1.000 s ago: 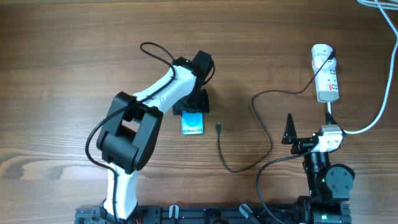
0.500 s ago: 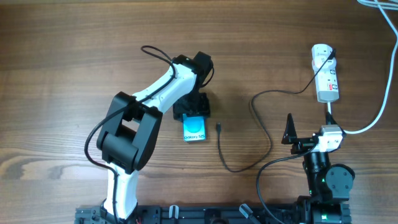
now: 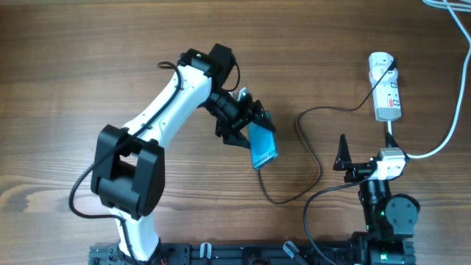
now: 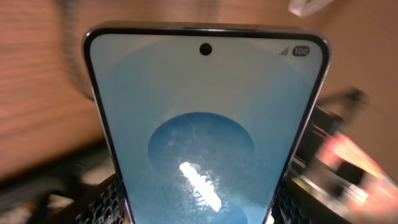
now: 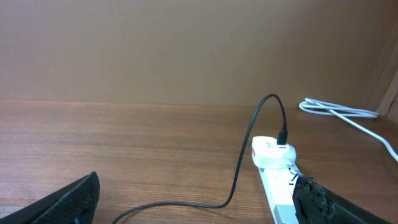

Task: Plug charger to phone and switch on socket
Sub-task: 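Lift the phone with the left gripper and tilt it upright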

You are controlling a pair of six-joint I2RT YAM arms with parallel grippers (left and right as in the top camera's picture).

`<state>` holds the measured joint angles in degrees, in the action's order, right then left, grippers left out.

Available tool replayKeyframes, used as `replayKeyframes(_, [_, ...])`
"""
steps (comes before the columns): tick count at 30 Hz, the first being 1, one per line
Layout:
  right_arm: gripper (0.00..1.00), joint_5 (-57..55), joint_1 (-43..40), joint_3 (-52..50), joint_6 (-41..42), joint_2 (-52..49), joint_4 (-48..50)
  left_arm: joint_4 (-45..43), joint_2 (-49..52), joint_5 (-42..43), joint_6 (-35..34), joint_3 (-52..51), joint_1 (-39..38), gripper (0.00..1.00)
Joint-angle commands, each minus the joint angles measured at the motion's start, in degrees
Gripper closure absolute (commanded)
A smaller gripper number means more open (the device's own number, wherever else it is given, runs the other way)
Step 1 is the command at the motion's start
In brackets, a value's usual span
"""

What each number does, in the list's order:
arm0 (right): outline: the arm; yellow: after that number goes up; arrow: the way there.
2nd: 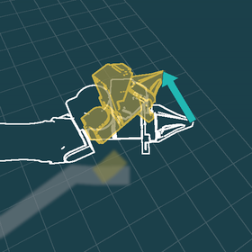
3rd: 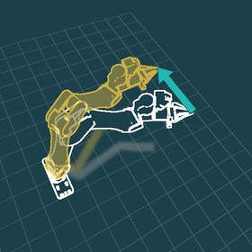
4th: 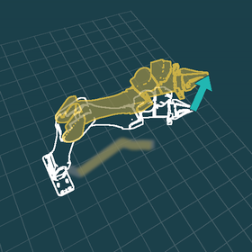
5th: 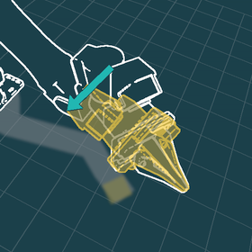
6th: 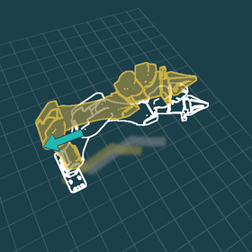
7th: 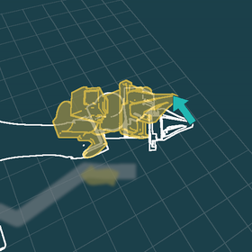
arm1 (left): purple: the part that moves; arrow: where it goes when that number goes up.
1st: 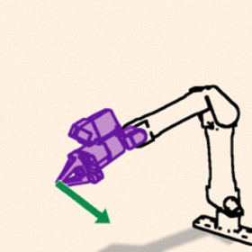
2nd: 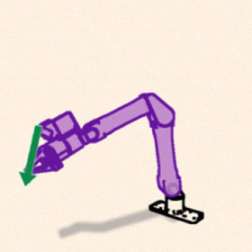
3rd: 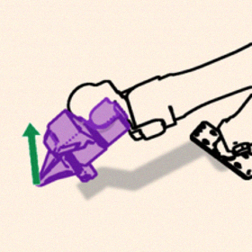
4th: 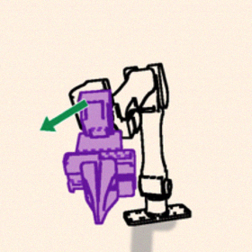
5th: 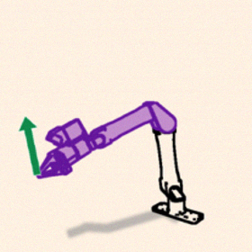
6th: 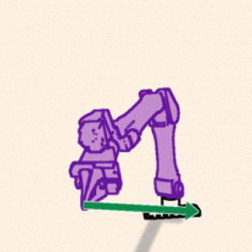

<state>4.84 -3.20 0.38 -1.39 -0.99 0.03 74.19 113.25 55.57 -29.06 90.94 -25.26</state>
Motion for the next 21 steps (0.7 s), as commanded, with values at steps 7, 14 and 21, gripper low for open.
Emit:
replayKeyframes(7, [0.00, -0.55, -0.24, -0.09, 0.02, 0.20, 0.11, 0.42, -1.57, 27.98, 0.31, 1.14, 2.69, 0.42])
replayKeyframes(14, [0.00, -0.55, -0.24, -0.09, 0.04, 0.20, 0.11, 0.42, -1.57, 32.39, 0.31, 1.14, 6.38, 0.46])
replayKeyframes(21, [0.00, -0.55, -0.24, -0.09, 0.02, 0.20, 0.11, 0.44, -1.57, 33.90, 0.31, 1.14, 10.45, 0.44])
